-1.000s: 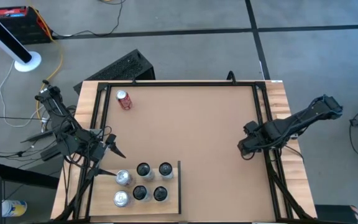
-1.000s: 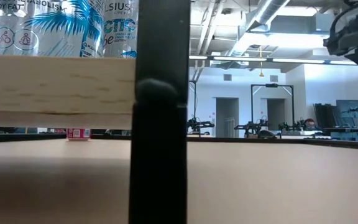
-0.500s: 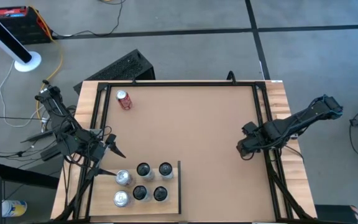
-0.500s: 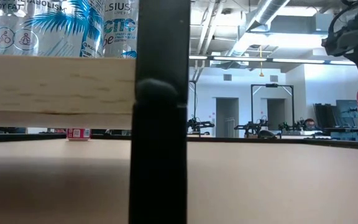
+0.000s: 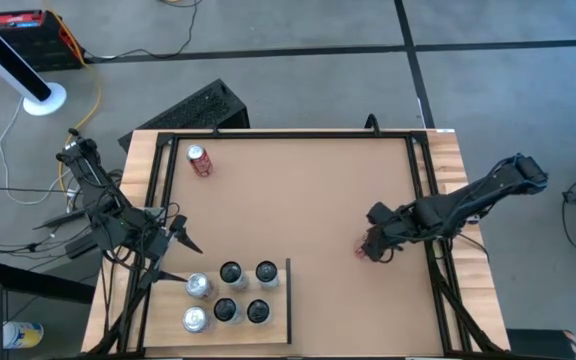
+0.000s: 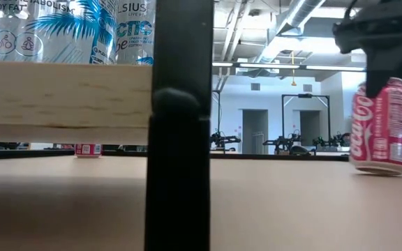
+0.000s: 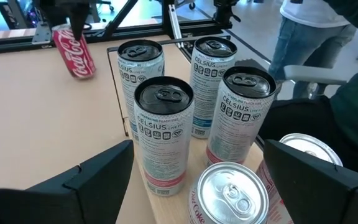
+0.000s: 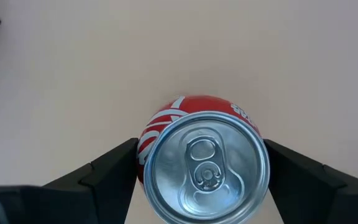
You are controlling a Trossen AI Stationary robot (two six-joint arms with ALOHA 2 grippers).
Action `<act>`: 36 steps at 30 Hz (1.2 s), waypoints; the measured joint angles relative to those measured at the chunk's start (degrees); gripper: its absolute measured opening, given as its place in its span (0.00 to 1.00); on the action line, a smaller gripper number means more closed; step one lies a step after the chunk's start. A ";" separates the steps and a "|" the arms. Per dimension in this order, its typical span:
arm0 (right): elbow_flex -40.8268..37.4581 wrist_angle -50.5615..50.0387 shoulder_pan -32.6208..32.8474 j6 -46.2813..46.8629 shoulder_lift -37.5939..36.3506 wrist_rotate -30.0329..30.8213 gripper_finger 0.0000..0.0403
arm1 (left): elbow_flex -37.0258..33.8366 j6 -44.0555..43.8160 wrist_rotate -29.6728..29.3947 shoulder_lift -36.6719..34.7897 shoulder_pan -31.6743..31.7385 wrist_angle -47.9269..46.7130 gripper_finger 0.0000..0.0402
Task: Place canned beverage on shelf
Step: Put the right red soda can on the shelf
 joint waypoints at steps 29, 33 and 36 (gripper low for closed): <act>41.73 2.05 -11.48 -48.16 28.93 1.48 0.81 | 0.00 11.18 -4.40 -0.42 4.50 7.10 0.85; 48.04 1.84 -13.21 -54.06 32.59 1.42 0.81 | 0.00 15.02 -0.60 -0.42 10.89 11.16 0.85; 51.74 1.00 -14.15 -56.77 34.31 1.22 0.81 | 0.00 16.35 4.06 -0.39 17.31 11.28 0.85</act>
